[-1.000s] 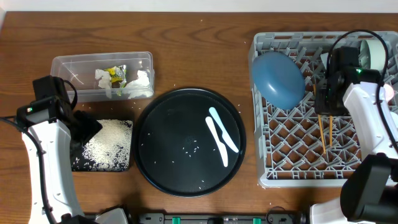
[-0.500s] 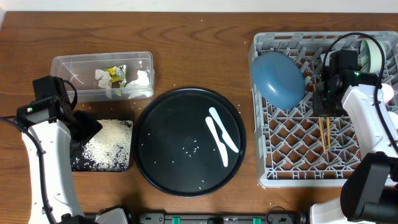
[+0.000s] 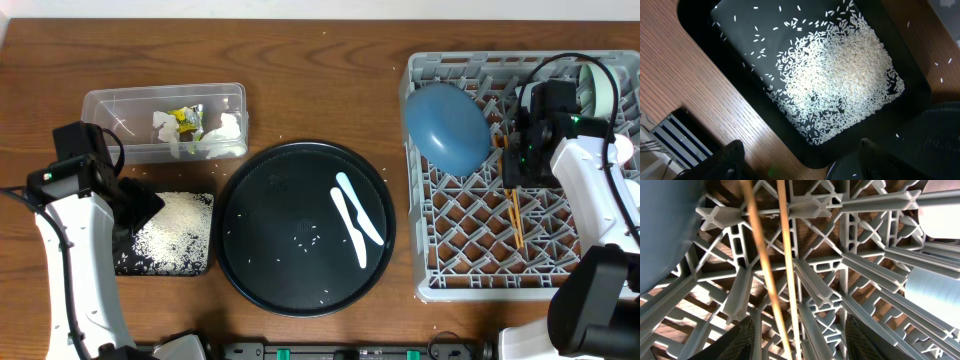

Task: Sort waste into correct bins and load items into the dishwasher rack
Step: 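Carry the chopstick to the rack and insert it beside the first, then release the chopstick and move the right gripper back to the round tray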

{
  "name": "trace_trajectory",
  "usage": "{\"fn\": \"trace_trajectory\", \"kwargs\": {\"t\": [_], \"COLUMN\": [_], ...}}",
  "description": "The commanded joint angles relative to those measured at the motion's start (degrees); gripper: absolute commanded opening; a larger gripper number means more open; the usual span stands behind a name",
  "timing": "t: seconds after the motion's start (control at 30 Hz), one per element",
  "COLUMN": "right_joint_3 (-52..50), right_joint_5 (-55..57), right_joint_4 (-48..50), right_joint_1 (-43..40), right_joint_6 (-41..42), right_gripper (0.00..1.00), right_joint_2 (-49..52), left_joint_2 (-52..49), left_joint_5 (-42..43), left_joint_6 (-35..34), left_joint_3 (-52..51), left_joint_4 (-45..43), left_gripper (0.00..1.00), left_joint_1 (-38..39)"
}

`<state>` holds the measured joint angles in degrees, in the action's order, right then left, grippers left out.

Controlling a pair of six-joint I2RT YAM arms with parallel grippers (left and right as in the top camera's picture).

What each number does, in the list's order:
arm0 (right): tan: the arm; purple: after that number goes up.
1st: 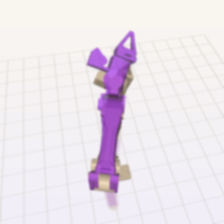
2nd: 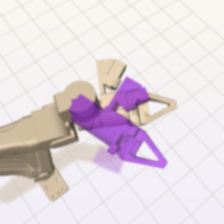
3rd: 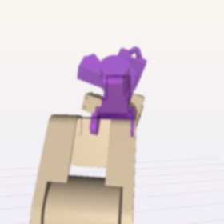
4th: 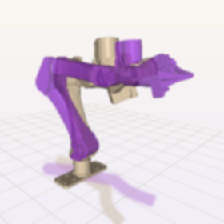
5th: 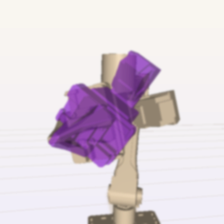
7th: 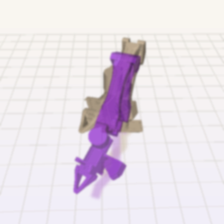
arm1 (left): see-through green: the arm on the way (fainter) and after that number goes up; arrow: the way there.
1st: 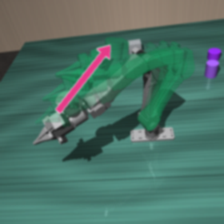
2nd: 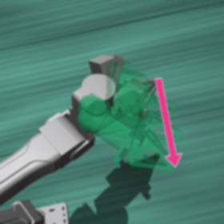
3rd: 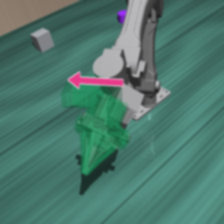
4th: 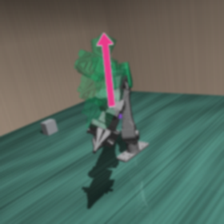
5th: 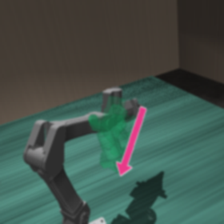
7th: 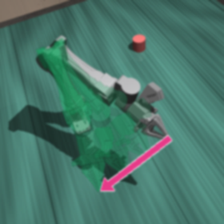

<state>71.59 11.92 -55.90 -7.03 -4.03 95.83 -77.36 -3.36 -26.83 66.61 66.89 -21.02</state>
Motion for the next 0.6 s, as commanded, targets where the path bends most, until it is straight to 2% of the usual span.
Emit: {"fn": "trace_trajectory", "kwargs": {"t": [0.0, 0.27, 0.57], "right_joint_3": [-0.22, 2.25, 6.47], "right_joint_5": [-2.97, -6.62, -25.59], "right_joint_4": [-0.46, -1.38, 0.15], "right_joint_1": [0.46, 2.73, 12.52], "right_joint_6": [-0.33, -0.33, -0.31], "right_gripper": [0.55, 0.57, 0.57], "right_joint_2": [-0.92, -4.31, -12.22], "left_joint_2": [-0.22, -0.22, -0.22], "left_joint_5": [-0.09, -0.09, -0.09], "left_joint_6": [-0.28, -0.28, -0.31], "left_joint_3": [-0.17, -0.17, -0.17], "left_joint_4": [0.13, 0.13, 0.11], "left_gripper": [0.74, 0.73, 0.73], "left_joint_1": [-0.35, -0.35, -0.35]}}
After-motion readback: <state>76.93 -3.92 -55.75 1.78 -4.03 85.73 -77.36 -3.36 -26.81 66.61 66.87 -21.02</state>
